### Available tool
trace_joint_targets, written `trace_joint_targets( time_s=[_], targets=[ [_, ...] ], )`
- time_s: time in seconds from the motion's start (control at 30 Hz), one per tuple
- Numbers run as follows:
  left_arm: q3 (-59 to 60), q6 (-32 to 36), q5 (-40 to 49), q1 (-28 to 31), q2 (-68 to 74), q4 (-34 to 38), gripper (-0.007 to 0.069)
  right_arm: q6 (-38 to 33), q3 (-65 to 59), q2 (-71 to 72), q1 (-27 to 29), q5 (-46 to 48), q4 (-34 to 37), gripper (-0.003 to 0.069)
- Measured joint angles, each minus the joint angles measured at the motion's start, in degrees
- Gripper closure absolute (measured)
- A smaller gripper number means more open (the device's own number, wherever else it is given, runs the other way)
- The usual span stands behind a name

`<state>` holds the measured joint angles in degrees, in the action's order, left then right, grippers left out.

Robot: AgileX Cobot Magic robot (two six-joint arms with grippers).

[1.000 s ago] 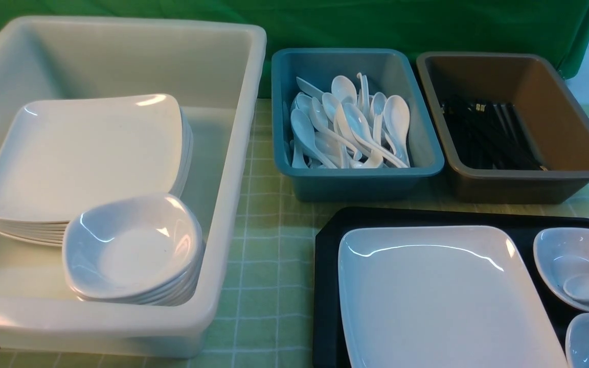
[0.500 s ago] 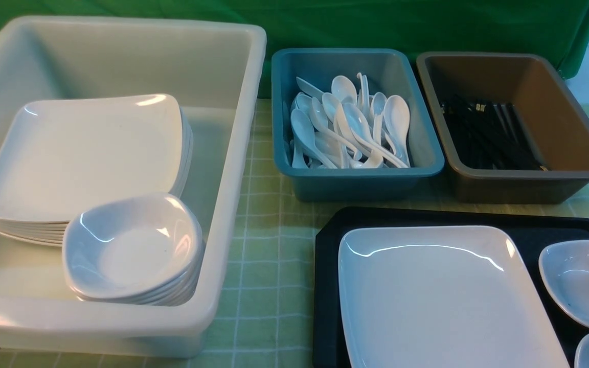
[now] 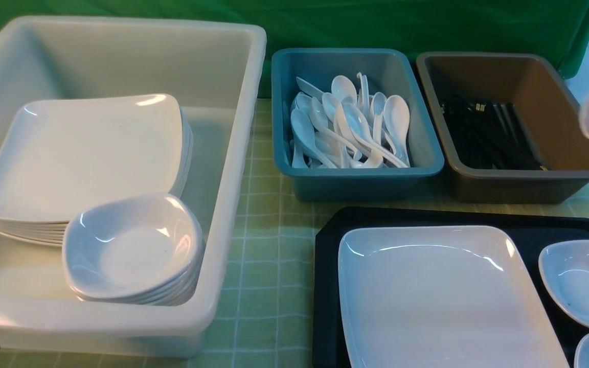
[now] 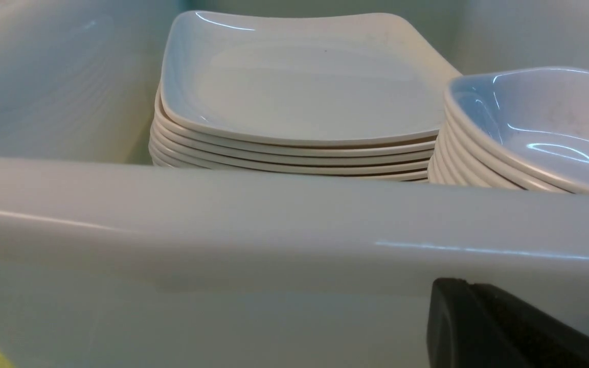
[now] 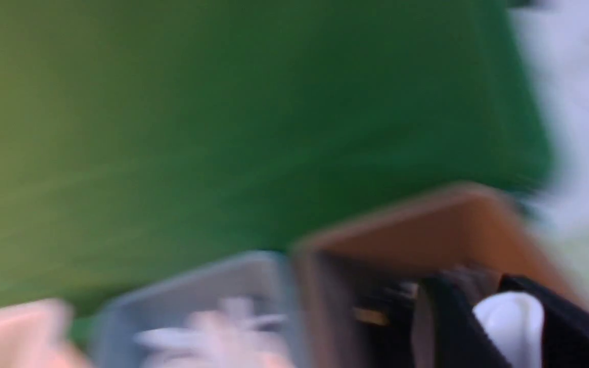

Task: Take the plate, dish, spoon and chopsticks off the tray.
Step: Use the right arm to put the soup spoon into the small storage box in the middle

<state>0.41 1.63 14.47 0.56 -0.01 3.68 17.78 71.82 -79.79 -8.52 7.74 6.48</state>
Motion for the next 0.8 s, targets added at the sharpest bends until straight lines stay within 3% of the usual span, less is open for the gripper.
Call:
trace_joint_targets(
  time_s=[0.17, 0.43, 0.5, 0.6, 0.67, 0.8],
  targets=[
    [0.0, 0.0, 0.1, 0.0, 0.0, 0.0, 0.0627, -4.5, 12.9, -15.5, -11.3, -3.6, 0.2, 0.0541],
    [0.0, 0.0, 0.2, 0.0, 0.0, 0.0, 0.0627, -5.3, 25.0, -34.0, -15.4, -11.7, 0.2, 0.0535],
    [0.0, 0.0, 0.2, 0.0, 0.0, 0.0, 0.0627, -5.3, 27.1, -37.5, -15.8, -12.4, 0.2, 0.0505],
    [0.0, 0.0, 0.2, 0.0, 0.0, 0.0, 0.0627, -5.3, 27.6, -40.7, -16.0, -11.6, 0.2, 0.037],
    [0.0, 0.0, 0.2, 0.0, 0.0, 0.0, 0.0627, -5.3, 27.8, -40.6, -16.0, -9.9, 0.2, 0.0317],
    [0.0, 0.0, 0.2, 0.0, 0.0, 0.0, 0.0627, -6.5, 27.8, -37.0, -16.0, -5.0, 0.2, 0.0312]
  ],
)
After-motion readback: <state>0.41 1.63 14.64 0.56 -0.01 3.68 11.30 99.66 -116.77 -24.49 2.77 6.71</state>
